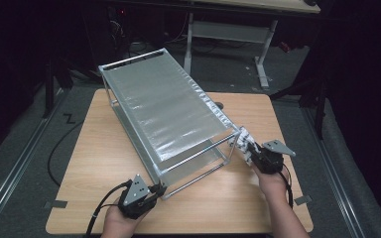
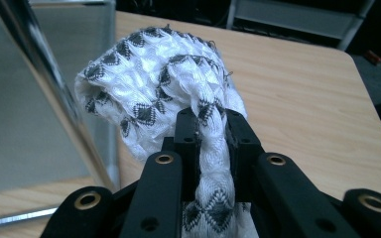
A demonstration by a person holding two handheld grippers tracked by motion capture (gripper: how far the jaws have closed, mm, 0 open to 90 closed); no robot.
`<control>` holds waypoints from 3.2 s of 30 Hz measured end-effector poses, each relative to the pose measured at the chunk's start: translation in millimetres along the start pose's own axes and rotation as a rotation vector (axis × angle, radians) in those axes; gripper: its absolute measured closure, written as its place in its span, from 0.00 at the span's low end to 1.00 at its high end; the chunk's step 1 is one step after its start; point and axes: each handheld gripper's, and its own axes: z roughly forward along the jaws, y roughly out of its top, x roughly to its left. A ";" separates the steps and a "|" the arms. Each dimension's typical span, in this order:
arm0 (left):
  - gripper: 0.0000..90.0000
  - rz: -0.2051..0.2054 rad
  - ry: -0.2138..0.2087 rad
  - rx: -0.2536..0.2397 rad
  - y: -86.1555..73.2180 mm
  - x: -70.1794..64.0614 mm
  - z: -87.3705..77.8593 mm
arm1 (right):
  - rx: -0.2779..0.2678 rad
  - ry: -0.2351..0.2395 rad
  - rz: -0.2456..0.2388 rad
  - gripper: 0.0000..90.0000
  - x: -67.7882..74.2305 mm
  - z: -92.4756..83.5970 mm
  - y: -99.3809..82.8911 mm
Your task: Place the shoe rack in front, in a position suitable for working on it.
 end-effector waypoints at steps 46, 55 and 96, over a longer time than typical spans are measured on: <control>0.90 0.035 -0.052 0.006 -13.3 16.0 -25.1 | 0.036 0.188 -0.170 0.88 50.8 -23.1 -8.1; 0.90 0.040 -0.054 0.009 -13.2 16.5 -25.3 | 0.238 0.220 -0.182 0.88 47.6 15.5 -41.3; 0.90 0.049 -0.067 0.016 -11.9 17.8 -24.5 | 0.155 0.214 -0.234 0.88 52.3 -1.2 -25.3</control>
